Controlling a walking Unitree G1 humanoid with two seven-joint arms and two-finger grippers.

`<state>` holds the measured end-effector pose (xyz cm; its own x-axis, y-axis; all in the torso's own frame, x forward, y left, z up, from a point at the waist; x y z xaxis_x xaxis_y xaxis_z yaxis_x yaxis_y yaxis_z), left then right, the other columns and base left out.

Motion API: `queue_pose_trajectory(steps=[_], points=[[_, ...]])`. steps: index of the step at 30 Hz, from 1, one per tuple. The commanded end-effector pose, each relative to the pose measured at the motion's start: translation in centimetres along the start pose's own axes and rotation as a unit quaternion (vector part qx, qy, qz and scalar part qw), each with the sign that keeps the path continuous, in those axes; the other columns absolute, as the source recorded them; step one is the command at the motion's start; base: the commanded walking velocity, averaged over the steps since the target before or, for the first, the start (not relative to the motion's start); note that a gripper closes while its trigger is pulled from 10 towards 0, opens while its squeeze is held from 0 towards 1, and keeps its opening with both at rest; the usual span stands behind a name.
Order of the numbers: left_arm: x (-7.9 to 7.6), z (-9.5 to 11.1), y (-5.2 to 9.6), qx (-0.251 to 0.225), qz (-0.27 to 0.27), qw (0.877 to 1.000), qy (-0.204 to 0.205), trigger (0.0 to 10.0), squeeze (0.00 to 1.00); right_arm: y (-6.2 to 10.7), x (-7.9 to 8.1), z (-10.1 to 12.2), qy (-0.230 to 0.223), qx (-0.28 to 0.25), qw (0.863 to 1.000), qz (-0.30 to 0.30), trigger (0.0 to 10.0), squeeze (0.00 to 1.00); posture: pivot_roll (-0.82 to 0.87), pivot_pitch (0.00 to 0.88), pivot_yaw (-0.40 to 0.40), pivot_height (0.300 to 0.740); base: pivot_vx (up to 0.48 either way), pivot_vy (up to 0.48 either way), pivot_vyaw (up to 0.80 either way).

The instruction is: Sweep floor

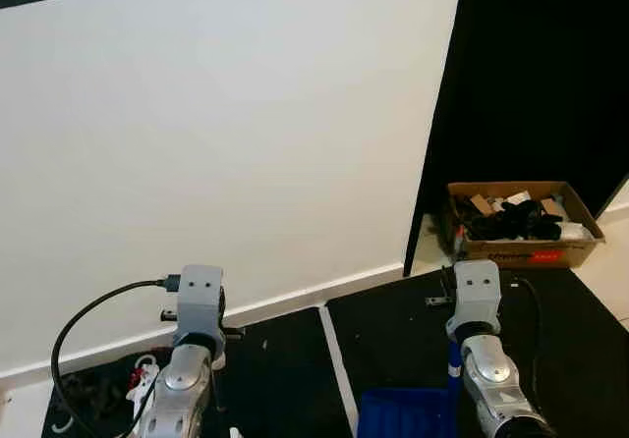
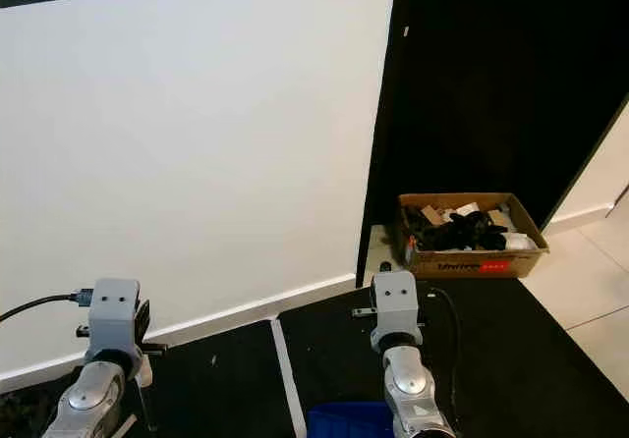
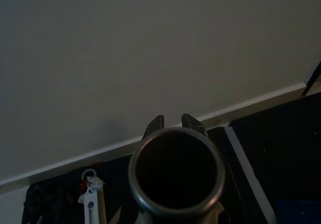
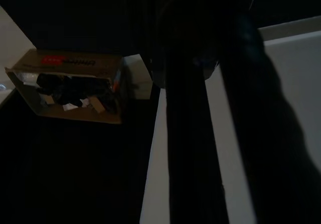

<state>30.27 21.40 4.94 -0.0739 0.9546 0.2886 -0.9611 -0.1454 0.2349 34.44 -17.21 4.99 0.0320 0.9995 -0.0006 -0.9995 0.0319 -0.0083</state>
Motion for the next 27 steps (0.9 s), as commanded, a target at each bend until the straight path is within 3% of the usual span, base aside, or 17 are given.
queue_pose_trajectory(steps=[1,19,27], points=[[0.41,-0.21,0.10,0.005,0.007,1.000,-0.005,10.0,0.00,-0.14,0.32,0.38,-0.005,-0.009,1.000,0.002,10.0,0.00,0.08,0.041,0.062,0.740,0.000,0.274,0.00],[0.46,-0.18,0.17,0.005,0.007,1.000,-0.006,10.0,0.00,-0.11,0.29,0.37,-0.005,-0.009,1.000,0.001,10.0,0.00,0.08,0.044,0.062,0.740,0.000,0.263,0.00],[0.42,-0.19,0.19,0.005,0.006,1.000,-0.006,10.0,0.00,-0.10,0.27,0.36,-0.005,-0.009,1.000,0.001,10.0,0.00,0.08,0.046,0.062,0.740,0.000,0.000,0.00]])
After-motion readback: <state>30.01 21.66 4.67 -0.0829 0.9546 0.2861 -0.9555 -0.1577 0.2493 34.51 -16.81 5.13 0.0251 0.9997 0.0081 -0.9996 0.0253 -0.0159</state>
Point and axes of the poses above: a point about 5 cm out from each wrist's last joint towards the gripper, its own y axis pointing back from the gripper into the wrist, its own z axis along the axis of the wrist's last joint, x = y × z, the point moved 4 cm from there along -y, pointing out of the wrist towards the gripper, and after that the axes turned 8 degrees about -y, right-handed, at the moved point
